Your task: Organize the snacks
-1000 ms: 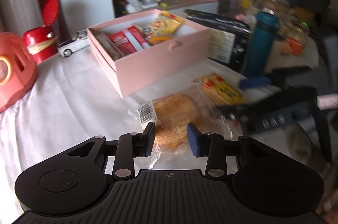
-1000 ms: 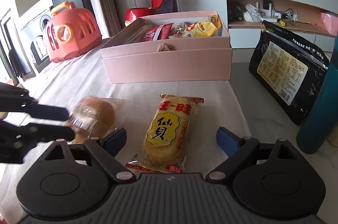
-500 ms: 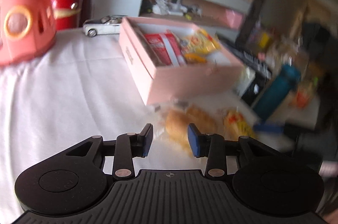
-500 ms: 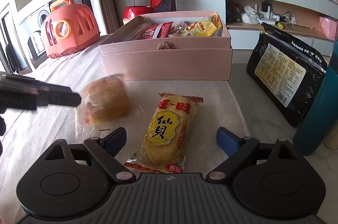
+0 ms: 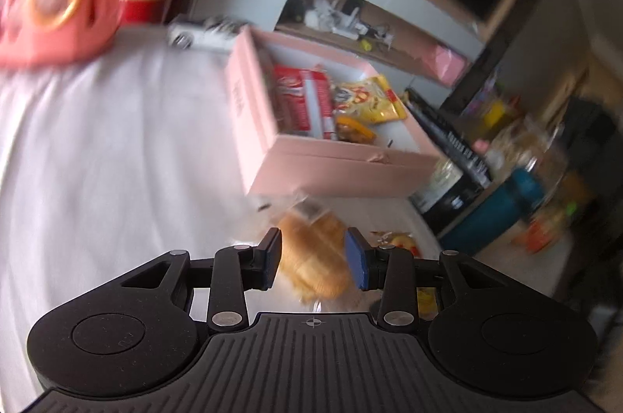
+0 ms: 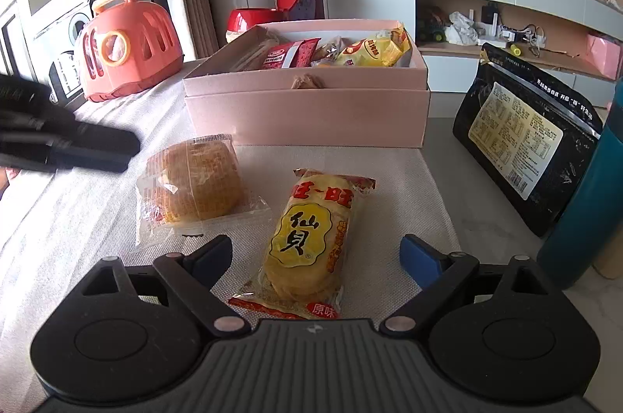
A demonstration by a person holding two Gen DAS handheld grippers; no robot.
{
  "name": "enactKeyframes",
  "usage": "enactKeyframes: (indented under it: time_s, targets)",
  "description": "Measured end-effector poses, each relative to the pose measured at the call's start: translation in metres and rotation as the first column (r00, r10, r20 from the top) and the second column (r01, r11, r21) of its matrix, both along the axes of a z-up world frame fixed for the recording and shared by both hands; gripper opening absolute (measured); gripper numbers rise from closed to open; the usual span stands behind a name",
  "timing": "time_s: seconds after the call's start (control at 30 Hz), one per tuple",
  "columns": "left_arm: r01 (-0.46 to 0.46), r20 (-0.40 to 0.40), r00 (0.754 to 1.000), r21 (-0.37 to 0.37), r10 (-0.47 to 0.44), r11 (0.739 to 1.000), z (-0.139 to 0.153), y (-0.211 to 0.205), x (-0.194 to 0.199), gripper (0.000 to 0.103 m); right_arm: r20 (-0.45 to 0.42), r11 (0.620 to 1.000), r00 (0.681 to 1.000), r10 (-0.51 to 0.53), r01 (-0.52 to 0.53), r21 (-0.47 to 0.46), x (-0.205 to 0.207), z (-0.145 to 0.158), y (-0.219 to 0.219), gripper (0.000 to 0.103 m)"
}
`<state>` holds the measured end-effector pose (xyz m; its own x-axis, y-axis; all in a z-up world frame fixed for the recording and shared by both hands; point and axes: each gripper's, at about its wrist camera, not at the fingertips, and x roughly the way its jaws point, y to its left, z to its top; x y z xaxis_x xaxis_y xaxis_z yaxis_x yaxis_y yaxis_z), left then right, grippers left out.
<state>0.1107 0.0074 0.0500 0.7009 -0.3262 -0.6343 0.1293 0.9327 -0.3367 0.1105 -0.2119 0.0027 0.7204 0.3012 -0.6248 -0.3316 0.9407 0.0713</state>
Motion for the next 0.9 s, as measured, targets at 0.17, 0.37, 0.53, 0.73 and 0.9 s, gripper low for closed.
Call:
enactKeyframes:
  time_s: [0.17,0.37,0.53,0.73,0.9]
  targets:
    - [0.108,0.069,0.988,0.337,-0.139,0.935,-0.009,-0.059,-0.001,0.045,0.000,1.000,1.000,0.000,0.000,0.000,0.000,0.000,0.000,0.093]
    - [0.096,0.078,0.987,0.424,-0.142,0.900,-0.013,-0.047,-0.010,0.056,0.001,1.000,1.000,0.000,0.000,0.000,0.000,0.000,-0.001,0.093]
    - [0.005,0.038,0.999,0.363,-0.020,0.932,-0.013,-0.012,-0.007,0.066,0.002,1.000,1.000,-0.001,0.001,-0.007,0.000,-0.001,0.000,0.093]
    - [0.044,-0.047,0.998,0.233,-0.034,0.972,-0.020,-0.012,0.015,0.066,0.003,1.000,1.000,0.000,0.000,-0.014,0.000,-0.001,0.000,0.094]
    - [0.015,-0.064,0.998,0.168,-0.004,0.986,-0.031,-0.010,0.029,0.067,0.003,1.000,1.000,0.003,-0.003,-0.025,0.001,-0.001,0.002,0.094]
